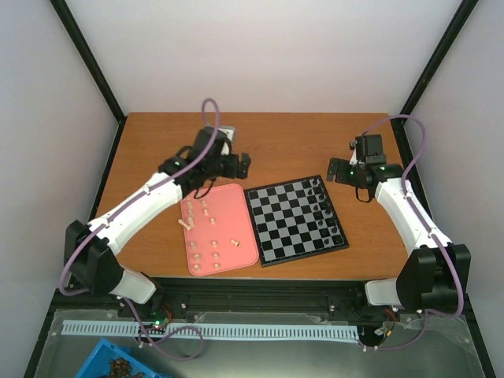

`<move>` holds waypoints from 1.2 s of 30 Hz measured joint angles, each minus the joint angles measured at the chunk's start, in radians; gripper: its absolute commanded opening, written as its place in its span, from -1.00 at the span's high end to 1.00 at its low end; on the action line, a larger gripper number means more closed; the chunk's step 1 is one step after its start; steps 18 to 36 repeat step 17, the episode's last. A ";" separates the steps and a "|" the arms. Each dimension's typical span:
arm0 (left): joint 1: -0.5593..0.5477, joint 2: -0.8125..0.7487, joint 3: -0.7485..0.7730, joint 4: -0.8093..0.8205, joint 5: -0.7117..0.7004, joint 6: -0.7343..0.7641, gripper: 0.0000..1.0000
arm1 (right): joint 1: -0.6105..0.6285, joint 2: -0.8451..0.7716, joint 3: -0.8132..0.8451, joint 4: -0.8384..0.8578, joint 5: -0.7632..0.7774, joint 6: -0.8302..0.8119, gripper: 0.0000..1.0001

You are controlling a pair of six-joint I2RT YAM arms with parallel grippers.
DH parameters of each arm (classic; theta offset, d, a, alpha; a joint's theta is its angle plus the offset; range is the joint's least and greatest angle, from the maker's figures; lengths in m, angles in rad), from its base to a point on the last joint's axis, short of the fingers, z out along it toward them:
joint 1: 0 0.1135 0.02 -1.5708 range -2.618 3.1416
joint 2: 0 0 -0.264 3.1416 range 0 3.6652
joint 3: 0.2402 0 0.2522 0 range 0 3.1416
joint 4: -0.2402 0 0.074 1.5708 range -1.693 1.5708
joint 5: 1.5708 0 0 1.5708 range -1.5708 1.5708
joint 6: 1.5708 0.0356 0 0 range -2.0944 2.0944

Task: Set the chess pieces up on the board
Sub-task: Reset both arms

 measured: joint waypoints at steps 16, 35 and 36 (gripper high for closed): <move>0.354 0.008 0.054 -0.182 0.222 -0.015 -1.00 | 0.033 0.030 0.036 -0.072 -0.047 -0.006 -1.00; 0.353 0.013 0.056 -0.189 0.230 -0.015 -1.00 | 0.035 0.030 0.036 -0.076 -0.047 -0.009 -1.00; 0.353 0.013 0.056 -0.189 0.230 -0.015 -1.00 | 0.035 0.030 0.036 -0.076 -0.047 -0.009 -1.00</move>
